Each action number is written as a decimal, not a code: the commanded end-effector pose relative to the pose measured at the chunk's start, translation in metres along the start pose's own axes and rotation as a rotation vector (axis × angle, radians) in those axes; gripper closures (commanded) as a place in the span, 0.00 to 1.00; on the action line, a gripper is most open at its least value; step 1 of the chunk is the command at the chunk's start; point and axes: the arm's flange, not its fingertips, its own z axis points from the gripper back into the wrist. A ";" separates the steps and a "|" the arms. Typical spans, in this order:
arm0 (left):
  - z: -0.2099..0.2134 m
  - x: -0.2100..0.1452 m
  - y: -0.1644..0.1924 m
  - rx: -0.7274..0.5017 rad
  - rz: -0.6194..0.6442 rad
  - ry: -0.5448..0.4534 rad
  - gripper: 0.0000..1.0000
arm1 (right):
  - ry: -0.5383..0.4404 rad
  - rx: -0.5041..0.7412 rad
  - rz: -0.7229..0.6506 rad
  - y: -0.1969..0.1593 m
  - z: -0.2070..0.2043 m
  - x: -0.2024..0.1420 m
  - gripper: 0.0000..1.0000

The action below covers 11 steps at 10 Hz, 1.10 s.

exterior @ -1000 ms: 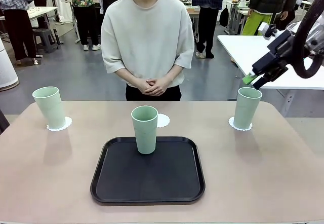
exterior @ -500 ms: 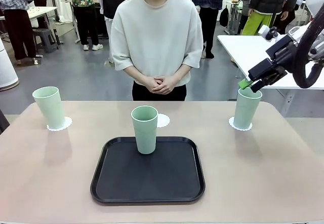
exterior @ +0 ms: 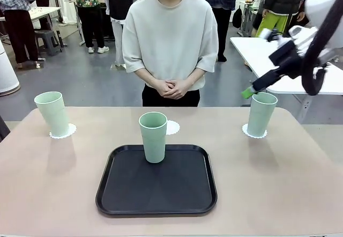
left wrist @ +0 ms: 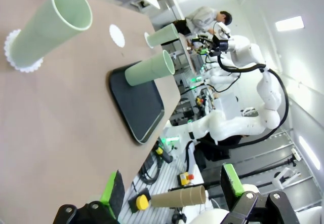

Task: Place coasters on the table and set cups on them.
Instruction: Take one Reusable plastic cup from the Flat Tray and place it on a coaster set by the human.

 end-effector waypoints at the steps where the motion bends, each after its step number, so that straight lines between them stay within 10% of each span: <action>1: 0.000 0.002 -0.002 0.004 0.013 -0.022 0.00 | -0.057 0.062 0.167 0.017 -0.050 0.016 0.00; 8: 0.000 0.002 -0.002 0.004 0.013 -0.022 0.00 | -0.088 0.423 0.474 0.045 -0.156 0.036 0.00; 11: 0.000 0.002 -0.002 0.004 0.013 -0.022 0.00 | -0.050 0.360 0.460 0.058 -0.160 0.041 0.00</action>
